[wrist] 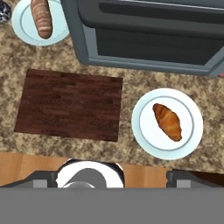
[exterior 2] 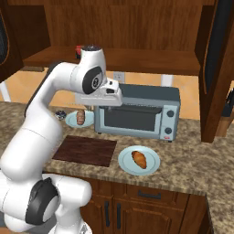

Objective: From the different types of pastries on the counter, select a croissant and place it on the cutting board. Then retrieve a jar of jam from the cabinet and place it alongside the croissant on the cutting board.

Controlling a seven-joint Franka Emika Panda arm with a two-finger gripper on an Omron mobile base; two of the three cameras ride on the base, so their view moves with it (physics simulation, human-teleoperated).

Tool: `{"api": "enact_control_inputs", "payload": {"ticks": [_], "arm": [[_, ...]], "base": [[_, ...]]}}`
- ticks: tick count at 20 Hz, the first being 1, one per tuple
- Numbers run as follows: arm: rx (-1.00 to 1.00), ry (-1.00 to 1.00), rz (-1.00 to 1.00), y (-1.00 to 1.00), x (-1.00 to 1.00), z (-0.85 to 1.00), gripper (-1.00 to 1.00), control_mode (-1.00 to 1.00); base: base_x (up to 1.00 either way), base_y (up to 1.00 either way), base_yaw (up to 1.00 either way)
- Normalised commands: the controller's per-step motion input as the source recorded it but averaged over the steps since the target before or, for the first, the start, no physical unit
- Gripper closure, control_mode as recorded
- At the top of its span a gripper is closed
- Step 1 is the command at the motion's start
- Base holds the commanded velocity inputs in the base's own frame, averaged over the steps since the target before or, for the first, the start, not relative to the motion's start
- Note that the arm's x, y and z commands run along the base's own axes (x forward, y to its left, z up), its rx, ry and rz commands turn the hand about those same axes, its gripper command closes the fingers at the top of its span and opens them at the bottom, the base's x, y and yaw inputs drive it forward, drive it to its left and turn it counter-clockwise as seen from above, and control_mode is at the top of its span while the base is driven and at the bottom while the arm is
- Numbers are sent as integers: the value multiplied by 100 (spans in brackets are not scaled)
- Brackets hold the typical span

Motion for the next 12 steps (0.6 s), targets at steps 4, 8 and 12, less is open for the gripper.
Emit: {"api": "enact_control_inputs", "payload": {"ticks": [4, 8, 12], "arm": [[-3, 9, 0, -59, 0, -9, -100, -100], [-4, 10, 0, -57, 0, -16, -100, -100], [-4, 8, 0, -54, 0, -34, -100, -100]], "base": [[0, 0, 0], [0, 0, 0], [0, 0, 0]]}}
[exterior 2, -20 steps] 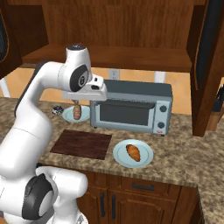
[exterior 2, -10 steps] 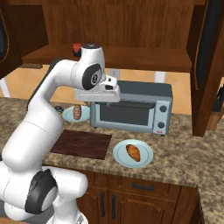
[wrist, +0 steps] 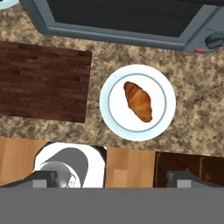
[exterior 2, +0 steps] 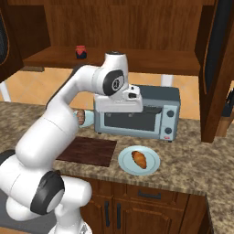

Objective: From the different types of pastries on the counter, select a croissant and place it on the cutting board. Then retrieve a jar of jam from the cabinet and place it alongside the croissant on the cutting board.

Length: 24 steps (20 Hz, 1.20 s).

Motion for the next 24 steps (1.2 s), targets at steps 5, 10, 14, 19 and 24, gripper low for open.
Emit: {"api": "enact_control_inputs", "payload": {"ticks": [5, 10, 14, 19, 24], "arm": [[-8, 7, 0, -41, 0, -49, -100, -100], [-9, 7, 3, -30, 4, -59, -100, -100], [-9, 6, 3, -25, 0, -61, -100, -100], [-1, 1, 1, -16, 12, -52, -100, -100], [0, -5, 0, -4, 12, -39, -100, -100]], "base": [[0, 0, 0], [0, 0, 0], [0, 0, 0], [0, 0, 0], [0, 0, 0]]}}
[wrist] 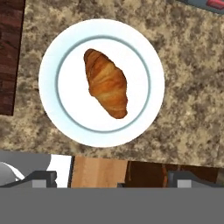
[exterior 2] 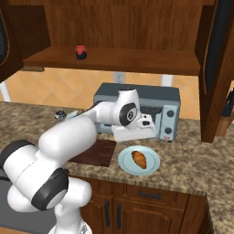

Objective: From the different types of pastries on the counter, select a croissant and place it on the cutting board. Then retrieve a jar of jam from the cabinet and place it alongside the croissant on the cutting board.

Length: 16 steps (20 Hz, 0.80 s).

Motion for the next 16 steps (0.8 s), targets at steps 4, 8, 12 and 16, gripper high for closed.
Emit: {"api": "enact_control_inputs", "payload": {"ticks": [4, 8, 12, 16], "arm": [[0, -6, 0, 0, 7, -35, -100, -100], [0, -7, 0, 0, 1, -26, -100, -100], [0, -10, 0, 0, 1, -26, -100, -100], [0, -5, 0, 0, 0, -23, -100, -100]], "base": [[0, 0, 0], [0, 0, 0], [0, 0, 0], [0, 0, 0]]}}
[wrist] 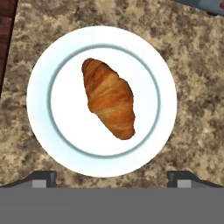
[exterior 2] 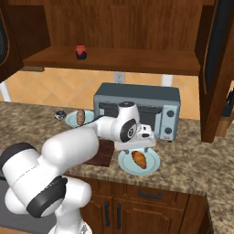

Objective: From the different types of pastries on the counter, select a croissant and place it on the cutting board. Then retrieve a jar of jam from the cabinet and place it alongside the croissant on the cutting board.

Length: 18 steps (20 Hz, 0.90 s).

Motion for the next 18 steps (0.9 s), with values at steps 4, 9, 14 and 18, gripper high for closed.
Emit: {"api": "enact_control_inputs", "payload": {"ticks": [4, 9, 14, 18], "arm": [[0, -1, 0, 0, 0, -23, -100, -100], [0, -1, 0, 0, 7, -26, -100, -100], [0, 0, 0, 0, 11, -21, -100, -100], [0, 0, 0, 0, 14, -16, -100, -100]], "base": [[0, 0, 0], [0, 0, 0], [0, 0, 0], [0, 0, 0]]}}
